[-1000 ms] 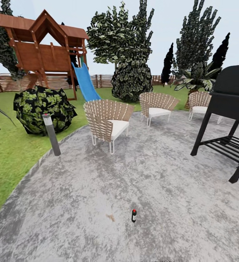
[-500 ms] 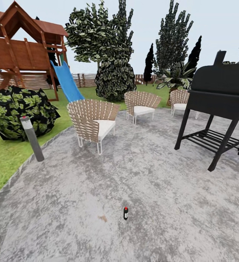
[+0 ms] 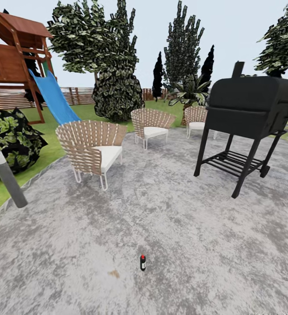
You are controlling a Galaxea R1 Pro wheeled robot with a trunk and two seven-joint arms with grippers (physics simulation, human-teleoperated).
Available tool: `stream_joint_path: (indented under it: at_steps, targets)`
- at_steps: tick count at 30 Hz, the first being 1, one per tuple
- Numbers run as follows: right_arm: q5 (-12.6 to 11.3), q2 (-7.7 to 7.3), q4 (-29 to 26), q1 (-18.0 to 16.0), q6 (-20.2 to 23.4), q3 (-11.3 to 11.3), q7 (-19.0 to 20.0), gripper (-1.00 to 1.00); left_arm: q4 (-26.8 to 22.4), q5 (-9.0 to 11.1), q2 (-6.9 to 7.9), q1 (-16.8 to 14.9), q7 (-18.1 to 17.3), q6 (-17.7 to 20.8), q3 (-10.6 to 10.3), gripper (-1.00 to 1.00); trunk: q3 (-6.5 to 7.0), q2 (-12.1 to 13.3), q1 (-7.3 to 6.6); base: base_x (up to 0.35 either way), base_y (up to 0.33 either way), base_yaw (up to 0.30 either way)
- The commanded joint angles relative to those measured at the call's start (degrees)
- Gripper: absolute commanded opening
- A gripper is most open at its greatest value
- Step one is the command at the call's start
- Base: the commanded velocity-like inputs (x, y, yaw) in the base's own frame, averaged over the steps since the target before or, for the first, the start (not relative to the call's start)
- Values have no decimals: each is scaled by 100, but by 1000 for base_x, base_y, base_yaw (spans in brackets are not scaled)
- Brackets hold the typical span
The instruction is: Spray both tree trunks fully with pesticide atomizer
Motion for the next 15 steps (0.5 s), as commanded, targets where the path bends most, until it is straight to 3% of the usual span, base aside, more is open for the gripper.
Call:
stream_joint_path:
  at_steps: [1, 6, 15]
  targets:
    - [-3, 1, 2, -4, -17, -6, 1, 100, 4, 2, -1, -2, 1, -18, 11, 100, -8, -2, 2, 235, 234, -286]
    - [-6, 1, 6, -4, -17, -6, 1, 100, 4, 2, -1, -2, -6, -18, 11, 100, -14, -2, 2, 184, 263, -290]
    - [-7, 1, 8, -4, -17, -7, 1, 100, 4, 6, -1, -2, -10, -18, 11, 100, -15, -2, 2, 17, 302, -299]
